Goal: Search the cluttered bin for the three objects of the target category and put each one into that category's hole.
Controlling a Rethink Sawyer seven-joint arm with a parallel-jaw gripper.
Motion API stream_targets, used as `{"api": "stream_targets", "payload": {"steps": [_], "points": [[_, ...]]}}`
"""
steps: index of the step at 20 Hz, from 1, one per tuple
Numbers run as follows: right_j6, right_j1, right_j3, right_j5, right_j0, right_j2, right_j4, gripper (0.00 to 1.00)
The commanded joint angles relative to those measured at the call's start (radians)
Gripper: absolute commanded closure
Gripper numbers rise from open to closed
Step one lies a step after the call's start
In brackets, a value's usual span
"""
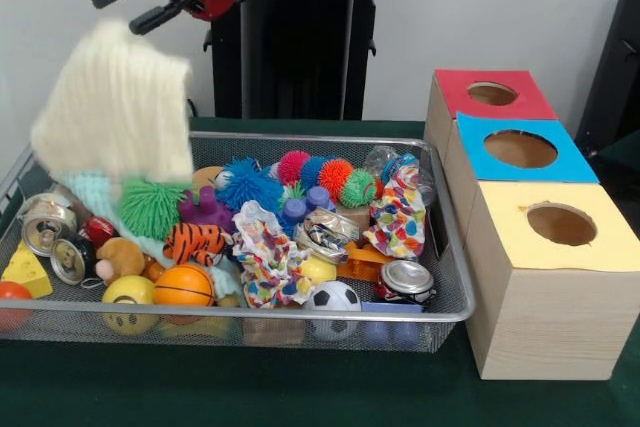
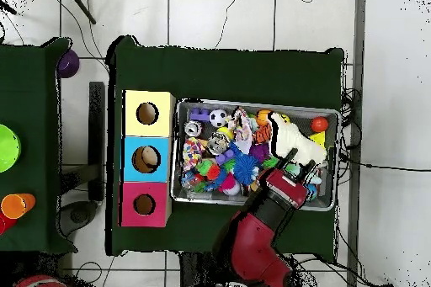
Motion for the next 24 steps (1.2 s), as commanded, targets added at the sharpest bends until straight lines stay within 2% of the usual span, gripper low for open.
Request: {"api": "stream_targets", "payload": {"steps": [1, 12, 14, 16, 17, 18, 19, 21, 22, 23, 24], "points": [[0.183, -0.018, -0.162, -0.109, -0.051, 0.146, -0.103, 0.00], [0.164, -0.024, -0.145, -0.098, -0.042, 0.160, -0.076, 0.00], [0.166, -0.030, -0.149, -0.084, -0.045, 0.163, -0.092, 0.00], [0.169, -0.049, -0.166, -0.029, -0.055, 0.172, -0.152, 0.00], [0.169, -0.077, -0.181, 0.052, -0.067, 0.182, -0.218, 0.00], [0.172, -0.123, -0.212, 0.172, -0.091, 0.205, -0.334, 0.00], [0.189, -0.184, -0.249, 0.310, -0.130, 0.251, -0.476, 0.00], [0.241, -0.323, -0.301, 0.569, -0.233, 0.400, -0.747, 0.00], [0.261, -0.371, -0.322, 0.637, -0.267, 0.458, -0.852, 0.00], [0.269, -0.392, -0.349, 0.638, -0.271, 0.468, -0.917, 0.00], [0.280, -0.428, -0.362, 0.679, -0.298, 0.515, -0.986, 0.00]]}}
